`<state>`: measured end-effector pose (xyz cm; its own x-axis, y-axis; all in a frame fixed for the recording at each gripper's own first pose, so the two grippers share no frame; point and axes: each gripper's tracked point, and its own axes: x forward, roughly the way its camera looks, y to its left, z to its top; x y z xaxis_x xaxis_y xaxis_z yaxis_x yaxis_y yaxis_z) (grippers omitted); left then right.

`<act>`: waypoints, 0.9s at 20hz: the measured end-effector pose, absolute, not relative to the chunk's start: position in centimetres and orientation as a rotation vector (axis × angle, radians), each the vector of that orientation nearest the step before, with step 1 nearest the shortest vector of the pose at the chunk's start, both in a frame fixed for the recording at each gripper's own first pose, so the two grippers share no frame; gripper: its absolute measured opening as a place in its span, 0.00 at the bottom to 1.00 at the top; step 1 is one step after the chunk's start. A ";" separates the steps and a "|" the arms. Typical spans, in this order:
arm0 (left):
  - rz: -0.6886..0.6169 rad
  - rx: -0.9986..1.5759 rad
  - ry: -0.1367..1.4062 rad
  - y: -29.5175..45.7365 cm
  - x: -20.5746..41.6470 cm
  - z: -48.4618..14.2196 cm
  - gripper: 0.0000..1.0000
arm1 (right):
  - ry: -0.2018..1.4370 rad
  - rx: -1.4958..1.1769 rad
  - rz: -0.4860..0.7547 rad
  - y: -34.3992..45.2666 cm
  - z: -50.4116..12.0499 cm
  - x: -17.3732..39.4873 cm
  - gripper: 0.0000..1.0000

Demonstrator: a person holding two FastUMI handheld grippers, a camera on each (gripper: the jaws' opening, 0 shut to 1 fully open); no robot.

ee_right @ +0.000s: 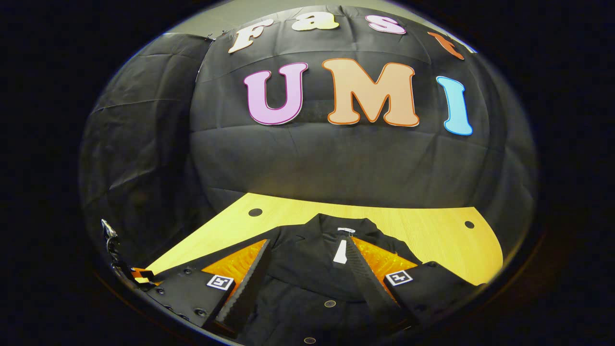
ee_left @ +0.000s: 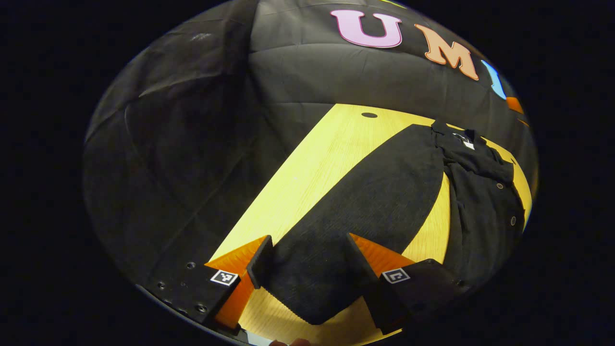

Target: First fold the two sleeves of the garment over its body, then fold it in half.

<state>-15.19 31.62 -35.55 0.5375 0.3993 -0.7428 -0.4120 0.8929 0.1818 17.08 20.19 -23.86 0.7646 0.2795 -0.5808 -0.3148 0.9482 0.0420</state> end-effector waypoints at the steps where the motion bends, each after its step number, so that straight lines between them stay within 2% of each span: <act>1: 0.477 -0.019 0.886 31.4 -15.8 -35.4 0.92 | 0.622 -0.059 0.323 20.2 -23.8 17.1 0.98; 3: 0.461 -0.056 0.875 31.0 -15.5 -35.6 0.96 | 0.624 -0.055 0.328 20.2 -23.9 16.9 0.98; 4: 0.461 -0.056 0.866 30.8 -15.3 -35.2 0.92 | 0.625 -0.053 0.331 20.2 -24.0 16.9 0.98; 9: 0.417 -0.022 0.917 29.7 -14.7 -36.0 0.06 | 0.626 -0.059 0.336 19.9 -23.6 16.7 0.98; 11: 0.426 -0.040 0.934 29.4 -14.3 -35.8 0.00 | 0.615 -0.056 0.323 19.8 -23.4 16.8 0.98; 13: 0.413 -0.078 0.949 28.4 -13.8 -35.4 0.00 | 0.609 -0.047 0.312 19.8 -23.7 16.8 0.98; 18: 0.373 -0.061 0.816 26.3 -8.0 -29.7 0.00 | 0.629 -0.033 0.276 19.5 -23.5 16.6 0.98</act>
